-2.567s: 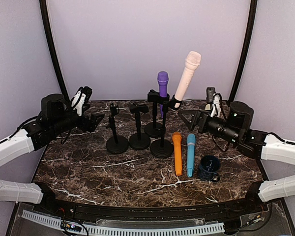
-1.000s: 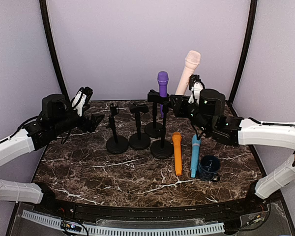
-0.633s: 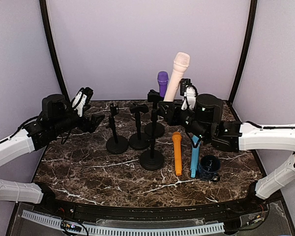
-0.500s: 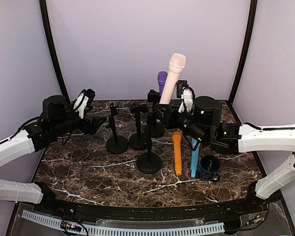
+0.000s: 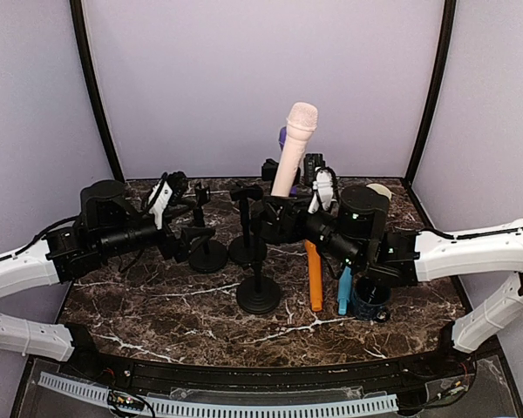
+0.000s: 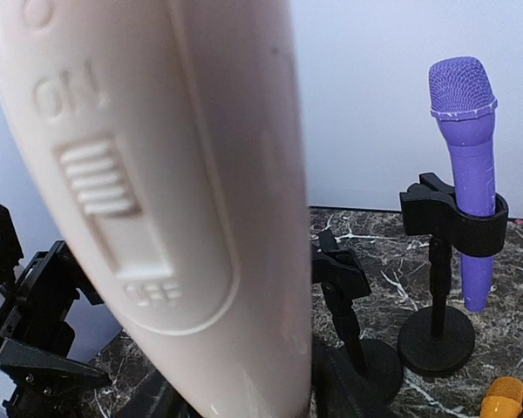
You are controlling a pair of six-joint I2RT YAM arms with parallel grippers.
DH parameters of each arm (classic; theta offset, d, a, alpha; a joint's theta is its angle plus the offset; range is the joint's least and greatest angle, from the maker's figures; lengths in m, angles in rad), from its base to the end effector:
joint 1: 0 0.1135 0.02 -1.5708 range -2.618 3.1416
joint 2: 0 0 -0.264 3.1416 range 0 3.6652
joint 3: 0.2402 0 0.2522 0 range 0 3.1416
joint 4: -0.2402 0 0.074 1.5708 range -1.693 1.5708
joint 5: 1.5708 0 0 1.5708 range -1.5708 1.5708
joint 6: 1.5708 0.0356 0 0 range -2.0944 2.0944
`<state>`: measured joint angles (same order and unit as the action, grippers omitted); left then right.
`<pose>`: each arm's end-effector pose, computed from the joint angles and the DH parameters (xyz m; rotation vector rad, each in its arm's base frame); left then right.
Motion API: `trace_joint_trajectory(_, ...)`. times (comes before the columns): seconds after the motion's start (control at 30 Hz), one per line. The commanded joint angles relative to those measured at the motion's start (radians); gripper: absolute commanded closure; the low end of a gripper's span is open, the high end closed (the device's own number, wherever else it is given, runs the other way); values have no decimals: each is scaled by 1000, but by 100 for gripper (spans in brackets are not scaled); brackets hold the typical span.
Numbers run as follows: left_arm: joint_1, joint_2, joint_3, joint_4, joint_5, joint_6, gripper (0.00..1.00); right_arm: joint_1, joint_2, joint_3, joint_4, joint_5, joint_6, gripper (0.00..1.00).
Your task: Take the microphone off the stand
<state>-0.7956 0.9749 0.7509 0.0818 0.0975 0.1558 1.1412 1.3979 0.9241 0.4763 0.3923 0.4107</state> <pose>0.1601 -0.1684 0.3206 0.8636 1.5154 -0.5559 0.1485 0.2915 0.3155 -0.2757 1.6194 0.9027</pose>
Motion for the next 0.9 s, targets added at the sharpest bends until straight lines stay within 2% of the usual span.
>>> trace_joint_trajectory(0.0,-40,17,-46,56,-8,-78,16,13,-50,-39,107,-9,-1,38)
trace_joint_trajectory(0.03,-47,22,-62,66,-19,-95,16,14,-61,-49,102,-3,-2,29)
trace_joint_trajectory(0.1,-65,36,-86,95,-40,-121,16,13,-83,-67,98,14,-8,19)
trace_joint_trajectory(0.27,-146,91,-104,146,-155,-191,16,14,-145,-119,101,46,-28,7)
trace_joint_trajectory(0.4,-178,160,-100,170,-185,-238,16,14,-206,-163,91,81,-39,2)
trace_joint_trajectory(0.57,-187,238,-95,209,-144,-268,16,3,-290,-218,71,140,-51,1)
trace_joint_trajectory(0.87,-188,320,-79,264,-101,-284,20,-146,-416,-338,30,112,50,2)
